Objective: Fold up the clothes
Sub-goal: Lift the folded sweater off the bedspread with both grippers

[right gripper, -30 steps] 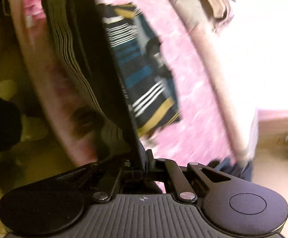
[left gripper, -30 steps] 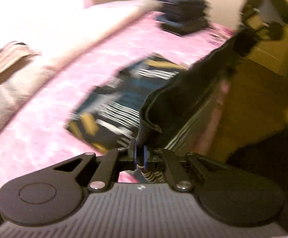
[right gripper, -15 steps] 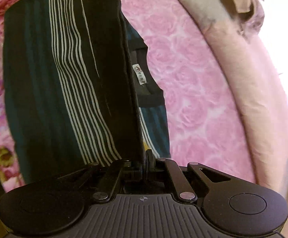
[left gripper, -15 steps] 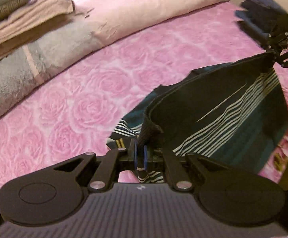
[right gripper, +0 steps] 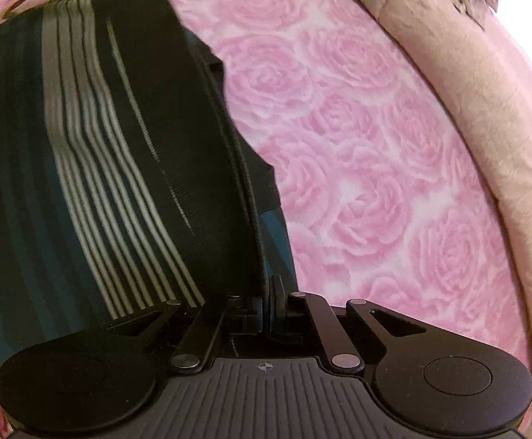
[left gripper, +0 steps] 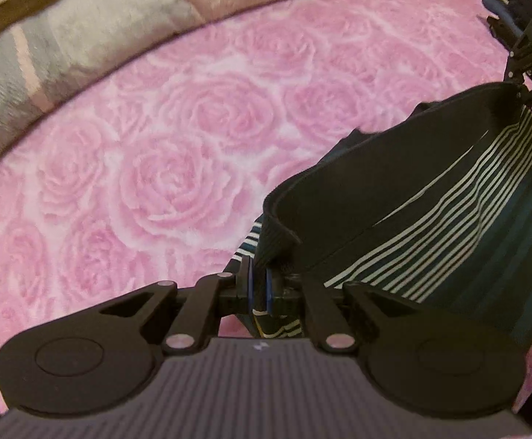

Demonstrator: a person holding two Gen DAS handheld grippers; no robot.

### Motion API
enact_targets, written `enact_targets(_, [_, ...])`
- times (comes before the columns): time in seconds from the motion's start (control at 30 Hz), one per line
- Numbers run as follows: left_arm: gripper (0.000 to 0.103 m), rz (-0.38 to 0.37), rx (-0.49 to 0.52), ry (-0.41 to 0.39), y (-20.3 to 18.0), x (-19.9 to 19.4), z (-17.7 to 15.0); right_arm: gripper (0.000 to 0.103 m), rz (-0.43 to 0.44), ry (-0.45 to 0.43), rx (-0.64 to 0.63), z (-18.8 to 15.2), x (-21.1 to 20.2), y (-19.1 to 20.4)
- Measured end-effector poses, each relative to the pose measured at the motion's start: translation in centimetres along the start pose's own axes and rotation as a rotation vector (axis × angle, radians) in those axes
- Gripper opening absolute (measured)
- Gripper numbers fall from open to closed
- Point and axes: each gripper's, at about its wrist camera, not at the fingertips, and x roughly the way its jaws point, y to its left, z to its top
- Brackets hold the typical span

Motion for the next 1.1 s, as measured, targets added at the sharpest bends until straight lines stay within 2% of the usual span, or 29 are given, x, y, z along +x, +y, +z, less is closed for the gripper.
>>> enact_targets(0.13, [0.005,-0.029,-0.036,0.013,1.3,3.1,-0.2,0.002,-0.001,-0.002,0.052,0.0,3.4,-1.1])
enact_targets(0.23, [0.005,-0.045,-0.064,0.016,1.8,4.3,-0.3,0.003,0.012,-0.02,0.147,-0.4,5.2,-1.9])
enact_targets(0.3, [0.005,-0.054,-0.077,0.016,2.1,4.5,-0.3,0.028,-0.031,-0.05,0.238,-0.8,4.7,-2.6])
enact_targets(0.33, [0.006,-0.058,-0.082,0.017,2.2,4.5,-0.3,0.045,-0.076,-0.07,0.306,-1.2,3.8,-3.1])
enact_targets(0.37, [0.006,-0.062,-0.087,0.018,2.3,4.5,-0.2,0.046,-0.121,-0.09,0.374,-1.6,2.9,-3.6])
enact_targets(0.43, [0.006,-0.072,-0.095,0.023,2.4,4.4,-0.2,0.046,-0.172,-0.126,0.529,-2.8,1.0,-4.6])
enact_targets(0.53, [0.007,-0.083,-0.121,0.027,2.8,4.2,-0.1,0.046,-0.149,-0.159,0.758,-5.7,-1.5,-4.9])
enact_targets(0.67, [0.008,-0.082,-0.129,0.02,3.0,4.2,-0.1,0.046,-0.106,-0.151,0.894,-9.0,-1.9,-4.4])
enact_targets(0.83, [0.003,-0.069,-0.116,0.023,2.6,4.4,0.1,0.046,0.03,-0.209,0.987,-9.7,1.0,-5.7])
enact_targets(0.9, [0.002,-0.057,-0.113,0.012,2.6,3.9,0.2,0.009,0.056,-0.182,1.031,-9.7,2.3,-6.4])
enact_targets(0.93, [0.002,-0.053,-0.123,-0.016,2.7,3.1,0.4,0.005,0.047,-0.165,1.043,-9.8,2.2,-6.7])
enact_targets(1.0, [0.002,-0.047,-0.147,-0.073,3.2,1.4,0.7,0.005,0.022,-0.153,1.051,-10.1,1.3,-7.3])
enact_targets(1.1, [0.002,-0.049,-0.157,-0.097,3.3,1.2,1.0,0.005,-0.005,-0.154,1.024,-10.6,-0.1,-7.3])
